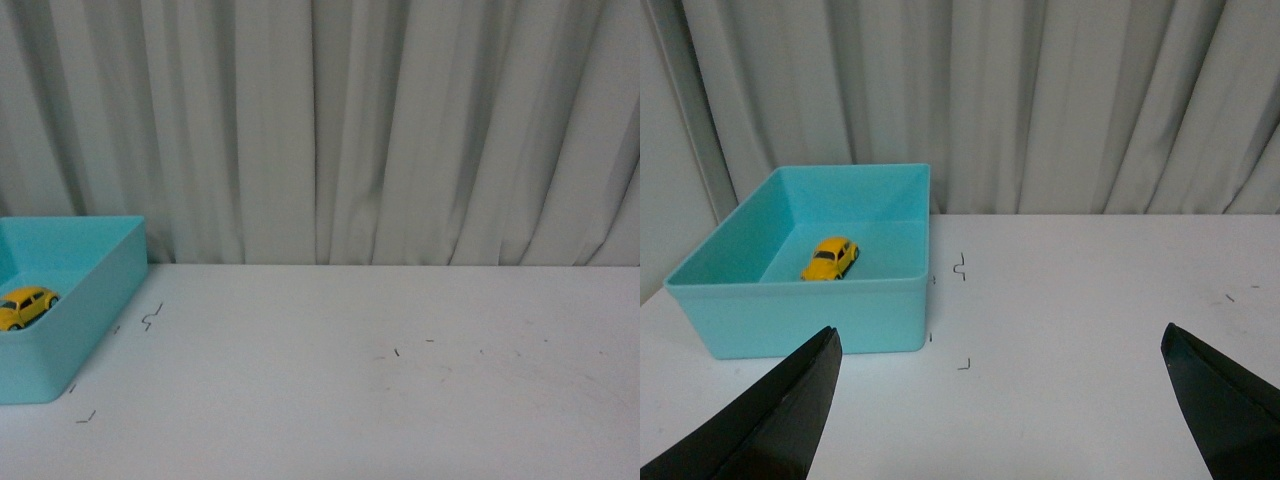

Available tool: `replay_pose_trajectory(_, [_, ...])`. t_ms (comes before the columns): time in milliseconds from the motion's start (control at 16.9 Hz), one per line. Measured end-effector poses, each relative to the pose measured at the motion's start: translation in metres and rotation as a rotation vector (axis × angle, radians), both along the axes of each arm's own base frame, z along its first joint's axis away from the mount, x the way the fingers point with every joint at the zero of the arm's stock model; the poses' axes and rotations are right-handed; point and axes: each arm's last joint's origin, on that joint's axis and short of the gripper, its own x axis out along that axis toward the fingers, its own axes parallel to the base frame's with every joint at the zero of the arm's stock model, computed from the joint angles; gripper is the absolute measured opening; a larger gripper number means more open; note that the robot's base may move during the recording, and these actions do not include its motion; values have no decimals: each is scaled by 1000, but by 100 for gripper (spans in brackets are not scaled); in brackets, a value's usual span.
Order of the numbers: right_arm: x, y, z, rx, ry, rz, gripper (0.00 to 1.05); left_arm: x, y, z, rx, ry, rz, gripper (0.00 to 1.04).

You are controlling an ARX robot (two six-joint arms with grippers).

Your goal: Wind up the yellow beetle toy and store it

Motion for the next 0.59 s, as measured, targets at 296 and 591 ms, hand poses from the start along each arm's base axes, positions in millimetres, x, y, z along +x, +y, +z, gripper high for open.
replay_pose_trajectory(296, [0,0,0,0,3,0,98,0,0,0,0,2,0,98])
replay_pose_trajectory(591, [0,0,0,1,3,0,98,0,0,0,0,4,0,98])
